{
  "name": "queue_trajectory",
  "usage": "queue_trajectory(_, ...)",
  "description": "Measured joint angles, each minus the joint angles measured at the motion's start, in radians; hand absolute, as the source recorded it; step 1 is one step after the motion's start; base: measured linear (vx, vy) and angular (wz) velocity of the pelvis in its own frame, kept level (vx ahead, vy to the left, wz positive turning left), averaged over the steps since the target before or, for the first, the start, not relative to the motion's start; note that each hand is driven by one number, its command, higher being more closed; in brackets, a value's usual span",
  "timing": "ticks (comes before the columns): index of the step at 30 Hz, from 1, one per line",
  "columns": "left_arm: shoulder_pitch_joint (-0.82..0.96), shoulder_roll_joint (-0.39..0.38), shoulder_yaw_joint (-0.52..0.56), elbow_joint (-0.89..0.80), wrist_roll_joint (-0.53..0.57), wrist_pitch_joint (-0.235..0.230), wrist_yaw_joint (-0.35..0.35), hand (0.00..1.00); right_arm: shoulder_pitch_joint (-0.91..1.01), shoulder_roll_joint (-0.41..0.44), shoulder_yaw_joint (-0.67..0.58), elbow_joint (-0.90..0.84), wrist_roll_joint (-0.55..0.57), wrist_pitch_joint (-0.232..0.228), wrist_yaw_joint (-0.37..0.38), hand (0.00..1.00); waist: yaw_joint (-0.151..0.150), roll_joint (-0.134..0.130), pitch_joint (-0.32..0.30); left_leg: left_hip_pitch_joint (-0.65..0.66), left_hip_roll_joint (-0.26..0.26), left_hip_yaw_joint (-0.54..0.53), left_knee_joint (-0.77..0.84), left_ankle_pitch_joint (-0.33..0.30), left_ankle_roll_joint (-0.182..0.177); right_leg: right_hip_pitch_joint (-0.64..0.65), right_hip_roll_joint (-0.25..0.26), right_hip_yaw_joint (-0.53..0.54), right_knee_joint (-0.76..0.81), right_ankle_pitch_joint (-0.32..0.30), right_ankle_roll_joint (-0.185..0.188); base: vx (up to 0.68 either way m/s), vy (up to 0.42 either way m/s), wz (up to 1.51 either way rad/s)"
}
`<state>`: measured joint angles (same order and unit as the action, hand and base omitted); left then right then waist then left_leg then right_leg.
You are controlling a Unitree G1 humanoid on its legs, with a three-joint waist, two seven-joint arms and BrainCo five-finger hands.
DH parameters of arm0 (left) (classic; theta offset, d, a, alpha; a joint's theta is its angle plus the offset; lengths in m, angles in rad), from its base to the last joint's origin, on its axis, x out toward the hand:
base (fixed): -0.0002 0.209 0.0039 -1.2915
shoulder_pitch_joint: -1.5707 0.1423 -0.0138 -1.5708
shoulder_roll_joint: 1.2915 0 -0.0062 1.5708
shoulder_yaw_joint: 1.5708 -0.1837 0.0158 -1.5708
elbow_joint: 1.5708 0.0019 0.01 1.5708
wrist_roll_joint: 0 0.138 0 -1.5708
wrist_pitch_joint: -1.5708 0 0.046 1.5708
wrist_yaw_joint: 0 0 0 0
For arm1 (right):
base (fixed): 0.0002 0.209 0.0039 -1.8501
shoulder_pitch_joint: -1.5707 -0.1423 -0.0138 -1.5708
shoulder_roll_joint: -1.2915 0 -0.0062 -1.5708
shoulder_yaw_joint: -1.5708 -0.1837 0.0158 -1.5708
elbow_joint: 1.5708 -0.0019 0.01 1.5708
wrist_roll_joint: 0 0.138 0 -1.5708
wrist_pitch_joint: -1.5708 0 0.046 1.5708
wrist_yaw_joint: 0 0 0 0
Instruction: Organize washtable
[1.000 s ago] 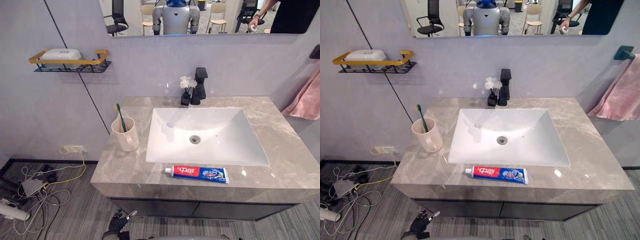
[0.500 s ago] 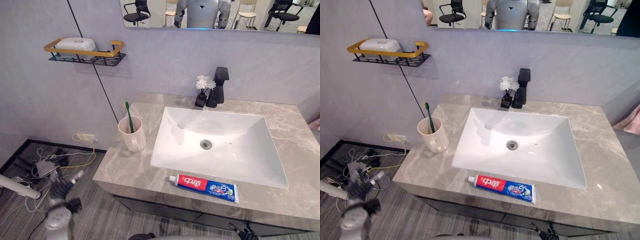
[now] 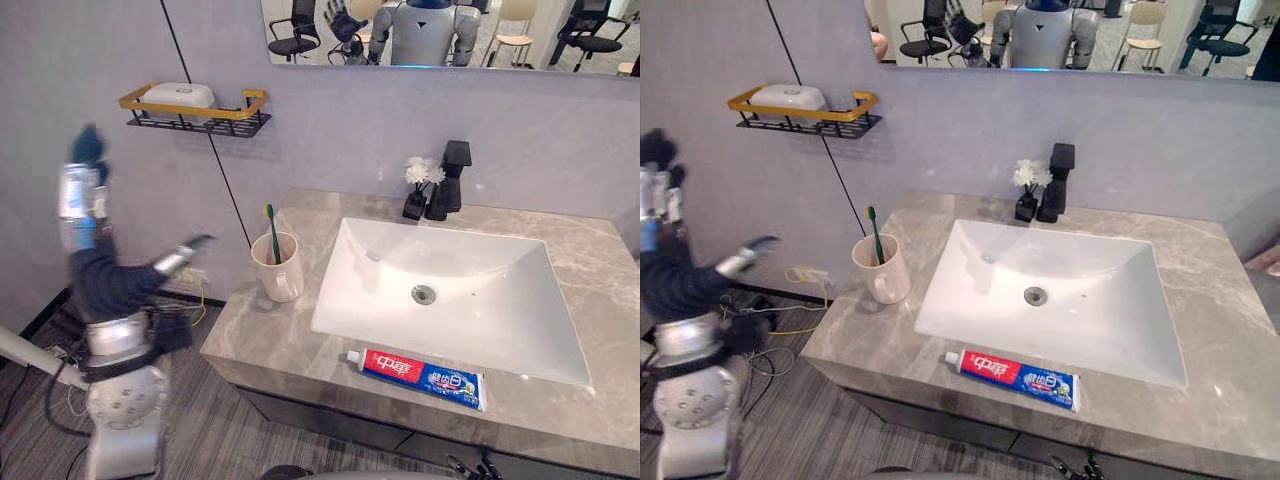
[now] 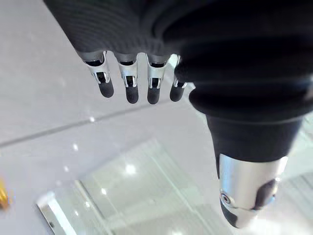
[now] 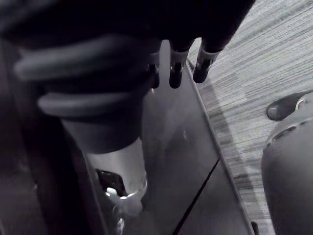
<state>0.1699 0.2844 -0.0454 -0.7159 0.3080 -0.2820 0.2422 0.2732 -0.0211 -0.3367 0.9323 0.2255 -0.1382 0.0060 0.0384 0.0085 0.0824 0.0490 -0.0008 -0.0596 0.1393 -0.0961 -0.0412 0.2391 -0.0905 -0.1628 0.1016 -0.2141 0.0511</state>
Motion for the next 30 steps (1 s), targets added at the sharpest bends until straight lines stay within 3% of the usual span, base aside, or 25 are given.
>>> queue_trajectory(4,-0.001,0.007,-0.096,0.002,0.101,-0.009,-0.046,0.00,0.000,-0.012,0.004,0.060,0.000,-0.002,0.000,0.00,-0.004,-0.006,-0.016,0.015,0.001,0.004,-0.005,0.015,-0.001,-0.001,0.002,0.012,0.000,0.001,-0.002,0.00,-0.006,-0.02)
queue_trajectory(14,-0.064,0.064,-0.333,0.130,0.148,-0.016,-0.159,0.00,-0.012,-0.032,0.043,0.114,-0.003,-0.008,0.019,0.00,-0.025,-0.018,-0.019,0.030,0.007,0.023,-0.031,0.028,-0.002,-0.016,0.005,0.046,0.001,0.007,-0.008,-0.03,-0.002,-0.09)
queue_trajectory(21,-0.099,0.072,-0.420,0.261,0.171,-0.005,-0.223,0.00,-0.014,-0.037,0.064,0.124,-0.005,-0.006,0.019,0.00,-0.027,-0.032,-0.015,0.029,0.008,0.030,-0.035,0.031,-0.002,-0.019,0.005,0.053,-0.001,0.013,-0.008,0.00,0.001,-0.03)
queue_trajectory(30,-0.136,0.075,-0.487,0.471,0.219,0.020,-0.245,0.00,-0.050,-0.049,0.080,0.122,-0.005,-0.003,0.019,0.00,-0.055,-0.016,0.006,0.048,0.003,0.010,-0.095,0.068,-0.001,-0.016,0.003,0.030,-0.020,0.019,-0.006,-0.01,-0.008,0.06)
